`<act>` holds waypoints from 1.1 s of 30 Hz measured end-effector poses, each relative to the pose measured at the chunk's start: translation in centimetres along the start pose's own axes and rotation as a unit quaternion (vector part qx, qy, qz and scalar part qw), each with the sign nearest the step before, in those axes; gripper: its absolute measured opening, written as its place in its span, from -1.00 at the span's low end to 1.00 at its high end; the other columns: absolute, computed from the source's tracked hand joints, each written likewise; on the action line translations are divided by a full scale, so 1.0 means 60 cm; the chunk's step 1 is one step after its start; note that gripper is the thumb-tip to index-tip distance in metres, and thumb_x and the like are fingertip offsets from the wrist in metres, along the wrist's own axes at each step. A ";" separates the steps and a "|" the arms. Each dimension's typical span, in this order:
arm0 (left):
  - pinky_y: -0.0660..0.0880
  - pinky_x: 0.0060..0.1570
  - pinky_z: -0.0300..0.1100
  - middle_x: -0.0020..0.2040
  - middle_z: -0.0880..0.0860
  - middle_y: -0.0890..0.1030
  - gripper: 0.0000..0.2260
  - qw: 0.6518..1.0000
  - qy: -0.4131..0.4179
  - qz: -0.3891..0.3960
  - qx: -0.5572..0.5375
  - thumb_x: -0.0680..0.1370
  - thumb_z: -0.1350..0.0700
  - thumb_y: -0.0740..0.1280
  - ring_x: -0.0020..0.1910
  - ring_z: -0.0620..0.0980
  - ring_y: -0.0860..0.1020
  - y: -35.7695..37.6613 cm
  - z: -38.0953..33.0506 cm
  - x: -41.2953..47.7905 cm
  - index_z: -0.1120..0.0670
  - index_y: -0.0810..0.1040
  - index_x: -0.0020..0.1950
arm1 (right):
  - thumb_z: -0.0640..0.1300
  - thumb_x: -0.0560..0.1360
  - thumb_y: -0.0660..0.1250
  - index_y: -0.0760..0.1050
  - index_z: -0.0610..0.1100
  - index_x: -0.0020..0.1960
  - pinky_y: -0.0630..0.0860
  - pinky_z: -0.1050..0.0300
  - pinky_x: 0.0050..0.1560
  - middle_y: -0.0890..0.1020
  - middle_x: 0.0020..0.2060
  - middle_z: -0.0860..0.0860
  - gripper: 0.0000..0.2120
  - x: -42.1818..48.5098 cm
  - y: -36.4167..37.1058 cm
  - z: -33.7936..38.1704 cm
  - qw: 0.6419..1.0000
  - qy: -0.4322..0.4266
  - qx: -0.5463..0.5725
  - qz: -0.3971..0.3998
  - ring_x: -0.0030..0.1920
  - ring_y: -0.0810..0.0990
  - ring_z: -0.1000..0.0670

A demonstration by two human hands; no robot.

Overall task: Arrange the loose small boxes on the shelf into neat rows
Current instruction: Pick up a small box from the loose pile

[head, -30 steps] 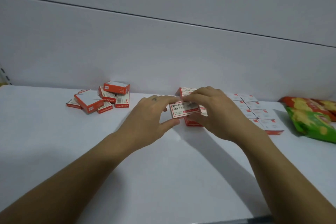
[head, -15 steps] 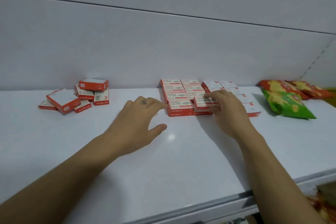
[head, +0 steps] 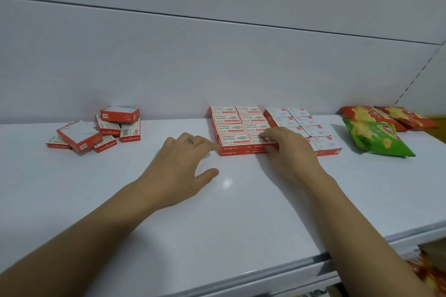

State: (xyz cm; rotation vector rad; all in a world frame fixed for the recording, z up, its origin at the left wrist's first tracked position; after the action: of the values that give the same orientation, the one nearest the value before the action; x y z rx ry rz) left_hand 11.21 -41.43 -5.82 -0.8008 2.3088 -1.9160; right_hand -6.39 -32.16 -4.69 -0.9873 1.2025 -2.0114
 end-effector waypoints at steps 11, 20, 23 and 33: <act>0.18 0.30 -0.11 0.36 -0.16 0.39 -0.58 0.998 -0.038 -0.050 -0.019 0.54 -0.17 0.24 0.34 -0.12 0.24 -0.038 0.027 -0.002 -0.14 0.35 0.39 | 0.05 0.48 0.33 0.33 0.03 0.43 0.07 0.06 0.44 0.32 0.44 0.00 -0.47 0.012 -0.003 0.098 0.995 -0.088 -0.039 0.024 0.44 0.23 -0.05; 0.27 0.24 -0.01 0.25 -0.08 0.52 -0.61 0.987 -0.110 -0.108 0.049 0.50 -0.15 0.30 0.28 -0.01 0.36 -0.102 0.128 -0.007 -0.08 0.45 0.30 | 0.09 0.50 0.30 0.24 0.03 0.47 -0.01 0.09 0.45 0.28 0.47 0.01 -0.42 0.051 0.038 0.265 0.979 -0.197 -0.003 0.044 0.47 0.17 0.01; 0.26 0.19 0.00 0.21 -0.04 0.54 -0.64 0.977 -0.161 -0.113 0.084 0.50 -0.04 0.32 0.24 0.03 0.39 -0.131 0.180 -0.017 -0.06 0.47 0.29 | 0.08 0.51 0.29 0.26 0.01 0.46 0.01 0.08 0.45 0.31 0.45 0.00 -0.44 0.066 0.062 0.310 0.977 -0.211 0.013 0.038 0.46 0.21 0.00; 0.27 0.23 0.09 0.36 0.03 0.41 -0.35 0.932 -0.331 -0.047 0.139 0.41 -0.31 0.32 0.33 0.10 0.33 -0.162 0.328 -0.077 -0.05 0.29 0.40 | 0.00 0.37 0.38 0.48 -0.08 0.28 0.23 -0.08 0.39 0.51 0.29 -0.09 -0.51 0.043 0.135 0.347 0.969 -0.249 0.004 -0.011 0.28 0.47 -0.11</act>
State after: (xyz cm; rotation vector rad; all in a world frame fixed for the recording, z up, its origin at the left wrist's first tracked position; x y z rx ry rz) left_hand 25.52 -58.44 -2.84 -1.2852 1.5868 -1.6001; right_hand 10.31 -47.21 -4.66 -1.4003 0.9067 -1.6388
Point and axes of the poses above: each hand's wrist, its own x-axis towards the middle knuckle, its own y-axis out of the palm, z = x × y, the point moved 10 cm from there along x, towards the middle knuckle
